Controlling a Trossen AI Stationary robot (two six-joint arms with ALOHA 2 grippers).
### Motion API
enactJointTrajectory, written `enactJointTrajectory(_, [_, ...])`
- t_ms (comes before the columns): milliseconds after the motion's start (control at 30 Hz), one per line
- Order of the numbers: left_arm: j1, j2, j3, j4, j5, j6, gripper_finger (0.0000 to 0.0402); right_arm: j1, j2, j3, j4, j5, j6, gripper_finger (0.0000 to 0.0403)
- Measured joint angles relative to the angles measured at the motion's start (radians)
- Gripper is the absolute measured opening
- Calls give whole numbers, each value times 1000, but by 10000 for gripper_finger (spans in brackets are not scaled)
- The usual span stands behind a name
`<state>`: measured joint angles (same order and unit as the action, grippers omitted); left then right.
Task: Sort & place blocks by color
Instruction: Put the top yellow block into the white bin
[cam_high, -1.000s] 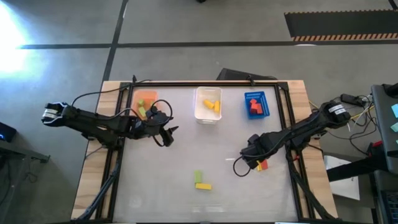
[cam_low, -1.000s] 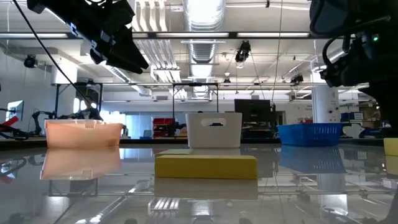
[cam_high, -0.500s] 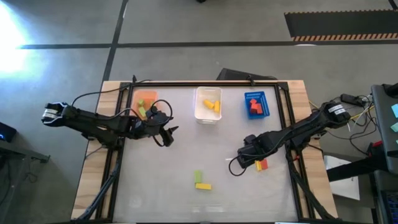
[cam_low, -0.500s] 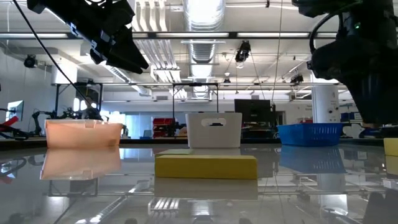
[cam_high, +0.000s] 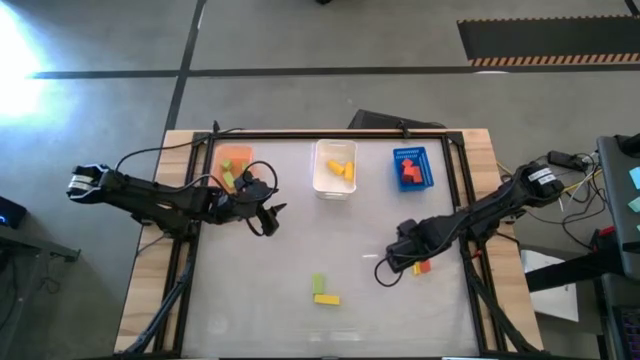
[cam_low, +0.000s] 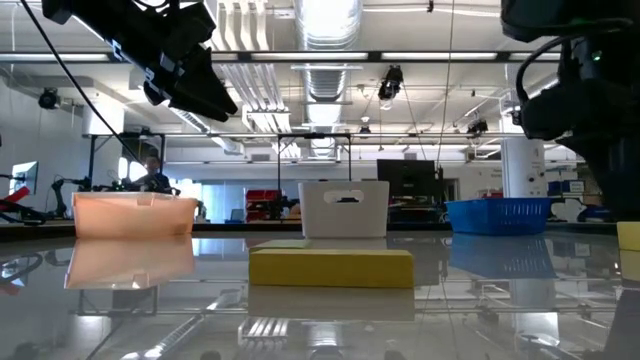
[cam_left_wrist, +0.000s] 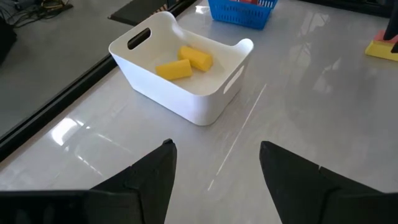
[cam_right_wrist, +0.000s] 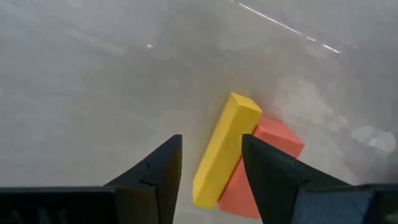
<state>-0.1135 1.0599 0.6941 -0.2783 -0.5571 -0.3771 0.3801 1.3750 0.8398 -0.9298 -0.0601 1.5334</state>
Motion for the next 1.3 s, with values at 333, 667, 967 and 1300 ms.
enactJointTrajectory(333, [0, 0, 0, 0, 0, 0, 215, 2, 2, -24, 111, 30, 12, 151])
enactJointTrajectory(667, [-1, 0, 0, 1, 0, 0, 215, 2, -3, -8, 127, 38, -15, 151])
enactJointTrajectory(967, [0, 0, 0, 0, 0, 0, 215, 2, -4, 7, 106, 4, -15, 183])
enactJointTrajectory(1300, [0, 0, -12, 1, 0, 0, 215, 2, 13, 6, 71, 0, 20, 190])
